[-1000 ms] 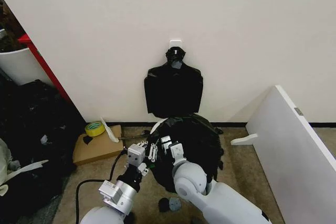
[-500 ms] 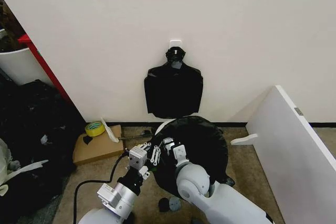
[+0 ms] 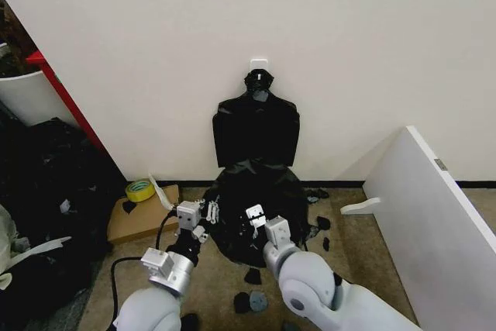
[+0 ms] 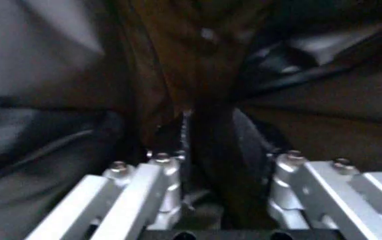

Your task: Place the garbage bag over the trash bin.

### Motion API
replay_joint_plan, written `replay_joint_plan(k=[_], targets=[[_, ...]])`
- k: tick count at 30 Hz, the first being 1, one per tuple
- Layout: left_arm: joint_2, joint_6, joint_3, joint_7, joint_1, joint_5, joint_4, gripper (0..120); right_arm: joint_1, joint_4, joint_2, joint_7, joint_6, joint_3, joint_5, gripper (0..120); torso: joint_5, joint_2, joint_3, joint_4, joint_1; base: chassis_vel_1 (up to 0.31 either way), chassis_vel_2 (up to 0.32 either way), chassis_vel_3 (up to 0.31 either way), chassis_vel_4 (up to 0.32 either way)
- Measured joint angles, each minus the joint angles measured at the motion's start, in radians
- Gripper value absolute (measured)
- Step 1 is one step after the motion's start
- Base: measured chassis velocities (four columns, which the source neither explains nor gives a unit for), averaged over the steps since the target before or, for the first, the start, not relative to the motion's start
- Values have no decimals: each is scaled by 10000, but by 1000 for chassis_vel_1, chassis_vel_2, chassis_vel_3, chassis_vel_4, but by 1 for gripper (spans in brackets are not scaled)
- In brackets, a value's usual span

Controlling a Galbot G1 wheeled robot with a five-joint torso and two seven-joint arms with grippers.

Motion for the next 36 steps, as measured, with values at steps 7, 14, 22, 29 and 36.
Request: replay_joint_plan(k=[7,14,22,29,36], targets=[[-305,444,-180,-435,-127,-1932,552,5,-1217,1592,-828,-727,410,824,-1066,53,-2,0,0,0,0,0,0,0,0],[-696,1162,-235,-534,-237,-4474,1070,5,-2749,2775,-1177,-1137,1033,1585,-2269,77,-1,0,-1,-2,-2,0,0,0,0],[-1153,1349,-280,-742,-304,-5454,1804,5,-4081,2805,-184,-1768,2343,2707,-3852,100,-1,0,-1,-4,-2,0,0,0,0],[-1314,1349,-197,-775,-468,-5313,2116,5,-4428,2642,110,-1936,2638,2842,-4232,100,-3,0,0,-3,-2,0,0,0,0],[-1073,1323,-287,-672,-396,-5112,2131,16,-4377,2570,170,-1946,2641,2785,-4203,100,-1,0,0,-1,-1,0,0,0,0]])
